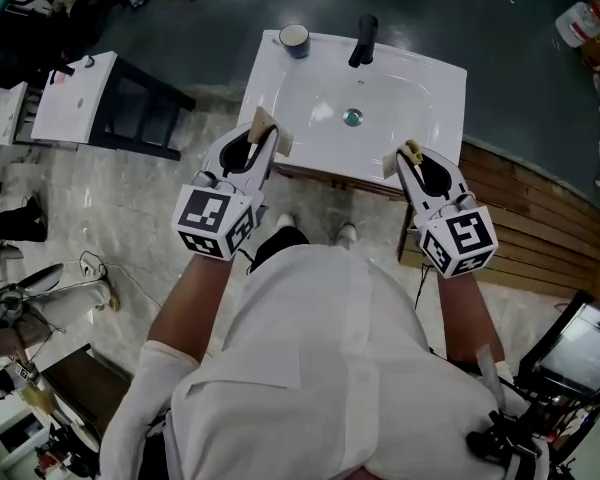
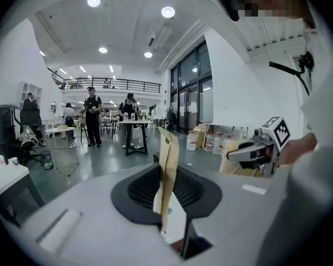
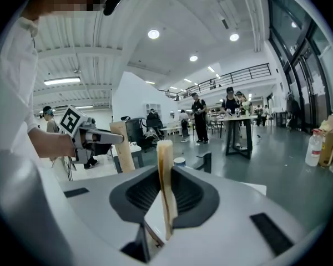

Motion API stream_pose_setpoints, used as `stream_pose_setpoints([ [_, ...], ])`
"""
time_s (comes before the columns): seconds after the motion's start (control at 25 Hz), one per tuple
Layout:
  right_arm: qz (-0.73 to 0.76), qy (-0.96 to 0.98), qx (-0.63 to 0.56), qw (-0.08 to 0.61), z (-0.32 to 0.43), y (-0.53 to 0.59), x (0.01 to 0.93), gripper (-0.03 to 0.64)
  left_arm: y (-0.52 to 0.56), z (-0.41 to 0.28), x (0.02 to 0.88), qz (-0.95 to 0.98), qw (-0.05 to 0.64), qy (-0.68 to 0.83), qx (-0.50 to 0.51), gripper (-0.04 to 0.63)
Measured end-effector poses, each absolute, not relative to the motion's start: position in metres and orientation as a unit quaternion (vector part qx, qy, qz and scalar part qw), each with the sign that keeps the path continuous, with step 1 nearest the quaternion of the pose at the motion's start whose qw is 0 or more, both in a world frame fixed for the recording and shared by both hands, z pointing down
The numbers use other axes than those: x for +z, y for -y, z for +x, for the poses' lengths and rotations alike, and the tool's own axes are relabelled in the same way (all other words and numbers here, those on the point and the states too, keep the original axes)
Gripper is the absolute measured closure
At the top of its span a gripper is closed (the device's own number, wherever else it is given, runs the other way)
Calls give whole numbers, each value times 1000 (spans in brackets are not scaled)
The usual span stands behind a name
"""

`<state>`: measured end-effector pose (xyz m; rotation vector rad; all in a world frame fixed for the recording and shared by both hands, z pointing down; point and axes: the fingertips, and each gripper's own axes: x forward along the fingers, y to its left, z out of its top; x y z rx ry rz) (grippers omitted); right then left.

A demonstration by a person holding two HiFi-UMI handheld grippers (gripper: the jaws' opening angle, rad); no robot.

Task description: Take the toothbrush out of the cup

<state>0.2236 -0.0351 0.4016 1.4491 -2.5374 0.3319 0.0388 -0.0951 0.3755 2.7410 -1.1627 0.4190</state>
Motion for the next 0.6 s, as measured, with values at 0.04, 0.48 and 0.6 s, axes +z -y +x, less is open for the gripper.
stream_pose_setpoints([
  [0.04,491,858,111,100,221,34,401,560,90,38,376,911,67,382,138,534],
  [0.48,505,850,104,107,190,31,392,560,64,26,373,932,83,330,121,535],
  [0.6,506,849,102,111,173,29,390,560,58,14,374,935,90,321,119,535],
])
